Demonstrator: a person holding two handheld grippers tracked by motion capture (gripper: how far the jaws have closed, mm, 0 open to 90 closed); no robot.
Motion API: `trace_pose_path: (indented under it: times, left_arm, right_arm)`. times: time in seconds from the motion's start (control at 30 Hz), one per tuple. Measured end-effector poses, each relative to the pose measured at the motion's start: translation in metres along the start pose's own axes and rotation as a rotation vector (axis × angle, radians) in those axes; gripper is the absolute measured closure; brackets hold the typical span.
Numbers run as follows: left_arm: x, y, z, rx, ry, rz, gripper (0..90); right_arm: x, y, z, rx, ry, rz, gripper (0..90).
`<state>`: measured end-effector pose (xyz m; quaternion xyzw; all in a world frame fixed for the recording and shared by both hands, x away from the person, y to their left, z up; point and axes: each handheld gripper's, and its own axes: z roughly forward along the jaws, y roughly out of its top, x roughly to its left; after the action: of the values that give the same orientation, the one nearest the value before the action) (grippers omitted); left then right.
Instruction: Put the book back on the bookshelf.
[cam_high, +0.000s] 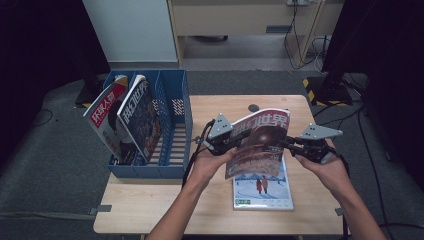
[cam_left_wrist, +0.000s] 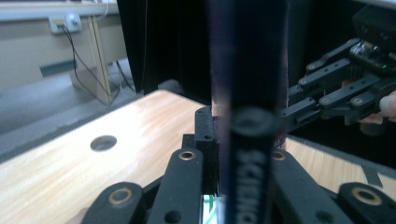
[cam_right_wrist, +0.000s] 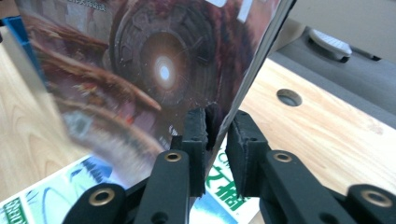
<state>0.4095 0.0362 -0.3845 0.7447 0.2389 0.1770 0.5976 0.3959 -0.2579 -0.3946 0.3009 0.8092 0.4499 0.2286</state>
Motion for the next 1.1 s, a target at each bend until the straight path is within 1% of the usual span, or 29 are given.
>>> trace_pose_path:
  times: [0.03,0.13,0.23,0.3,0.37,0.5,0.53,0.63,0.67,0.77,0.8,0.87,0.93,1.03,1.07,1.1]
  left_arm:
    - [-0.001,0.001,0.000,0.001,-0.006,0.016,83.3]
    - [-0.001,0.000,-0.001,0.000,-0.018,0.011,83.1]
    - [0.000,-0.002,-0.005,0.003,-0.028,0.003,82.8]
    - [0.000,-0.005,-0.008,-0.010,-0.037,-0.006,82.2]
    - [-0.001,-0.008,-0.010,-0.025,-0.051,-0.015,81.6]
    - [-0.004,-0.013,-0.011,-0.054,-0.065,-0.020,80.6]
    - [-0.004,-0.014,-0.011,-0.065,-0.068,-0.028,80.4]
    - [-0.003,-0.016,-0.010,-0.082,-0.065,-0.037,79.6]
    - [-0.003,-0.017,-0.010,-0.080,-0.068,-0.039,79.5]
    - [-0.003,-0.019,-0.007,-0.047,-0.072,-0.028,77.8]
    - [-0.003,-0.020,-0.006,-0.048,-0.069,-0.023,77.4]
    - [-0.003,-0.020,-0.006,-0.051,-0.074,-0.032,77.7]
    - [-0.003,-0.021,-0.005,-0.055,-0.068,-0.036,77.5]
    - [-0.002,-0.022,-0.005,-0.070,-0.063,-0.048,77.3]
    - [-0.002,-0.023,-0.004,-0.073,-0.067,-0.050,77.4]
    - [-0.002,-0.024,-0.004,-0.080,-0.062,-0.047,77.5]
  right_arm:
    - [-0.001,0.000,0.000,-0.004,-0.008,-0.006,79.1]
    - [-0.003,0.001,-0.002,-0.012,-0.003,-0.002,79.1]
    - [-0.001,0.001,-0.003,-0.003,0.005,-0.017,78.6]
    - [0.001,-0.001,-0.002,0.005,0.011,-0.030,76.5]
    - [0.002,-0.003,-0.001,-0.002,0.017,-0.024,75.1]
    - [0.002,-0.008,0.002,0.007,0.018,-0.017,74.8]
    - [0.002,-0.008,0.002,0.007,0.018,-0.016,74.8]
    - [0.002,-0.008,0.002,0.006,0.022,-0.011,74.4]
    - [0.002,-0.008,0.002,0.007,0.024,-0.009,74.4]
    - [0.002,-0.008,0.002,0.008,0.032,-0.010,74.3]
    - [0.002,-0.009,0.002,0.008,0.033,-0.010,74.3]
    - [0.002,-0.009,0.002,0.013,0.036,-0.007,74.1]
    - [0.002,-0.010,0.003,0.016,0.042,-0.006,73.8]
    - [0.002,-0.010,0.004,0.019,0.046,0.000,72.6]
    - [0.002,-0.011,0.004,0.018,0.046,0.000,72.5]
    - [0.002,-0.011,0.004,0.019,0.046,0.003,72.4]
